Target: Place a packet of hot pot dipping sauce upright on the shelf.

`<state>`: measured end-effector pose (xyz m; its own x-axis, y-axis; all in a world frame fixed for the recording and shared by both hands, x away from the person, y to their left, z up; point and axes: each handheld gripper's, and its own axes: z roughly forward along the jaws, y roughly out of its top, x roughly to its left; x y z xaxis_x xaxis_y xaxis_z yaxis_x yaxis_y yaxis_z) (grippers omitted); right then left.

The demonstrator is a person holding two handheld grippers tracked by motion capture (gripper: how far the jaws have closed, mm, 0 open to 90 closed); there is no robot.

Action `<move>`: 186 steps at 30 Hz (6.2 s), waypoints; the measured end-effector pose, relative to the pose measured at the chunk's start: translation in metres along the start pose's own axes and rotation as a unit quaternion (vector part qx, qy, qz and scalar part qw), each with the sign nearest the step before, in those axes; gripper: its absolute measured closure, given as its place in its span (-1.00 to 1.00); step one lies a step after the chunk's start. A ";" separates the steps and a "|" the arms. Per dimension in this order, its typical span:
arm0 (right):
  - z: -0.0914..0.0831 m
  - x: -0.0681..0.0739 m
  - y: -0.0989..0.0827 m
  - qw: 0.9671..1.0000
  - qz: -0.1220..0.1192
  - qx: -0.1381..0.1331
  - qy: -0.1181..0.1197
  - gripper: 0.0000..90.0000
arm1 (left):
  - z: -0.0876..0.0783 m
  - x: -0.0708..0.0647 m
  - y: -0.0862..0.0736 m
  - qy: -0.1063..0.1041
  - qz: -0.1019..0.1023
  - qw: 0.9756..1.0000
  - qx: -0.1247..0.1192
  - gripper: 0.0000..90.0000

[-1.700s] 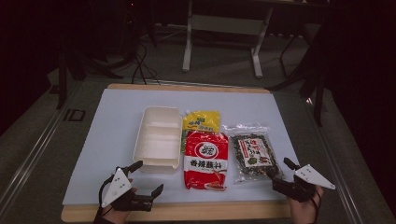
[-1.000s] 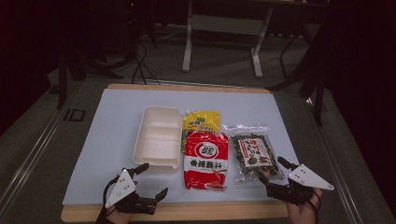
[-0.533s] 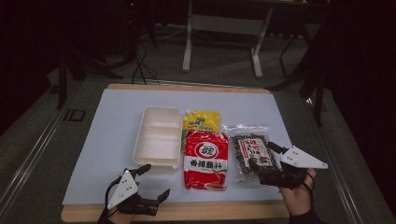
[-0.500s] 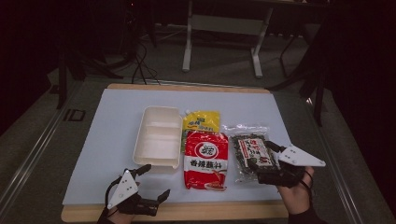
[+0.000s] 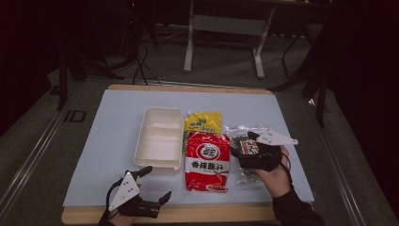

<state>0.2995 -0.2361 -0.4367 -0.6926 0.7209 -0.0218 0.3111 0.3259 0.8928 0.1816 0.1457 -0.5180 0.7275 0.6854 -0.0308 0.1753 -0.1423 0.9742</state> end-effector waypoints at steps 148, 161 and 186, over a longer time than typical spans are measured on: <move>-0.042 0.042 0.052 0.990 -0.090 0.018 0.112 1.00 | 0.070 0.020 0.066 -0.153 0.021 0.986 0.068 1.00; -0.069 0.030 0.065 0.991 -0.085 -0.010 0.105 0.93 | 0.072 0.014 0.107 -0.178 0.038 0.981 0.073 1.00; -0.050 -0.017 0.011 0.992 0.018 -0.026 0.120 -0.68 | 0.070 0.092 0.172 -0.138 0.064 0.987 0.046 1.00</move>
<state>0.2821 -0.2753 -0.4042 -0.8191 0.5625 0.1127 0.3082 0.2657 0.9135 0.3250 0.1345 -0.3694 0.8982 0.4392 0.0199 0.1198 -0.2881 0.9501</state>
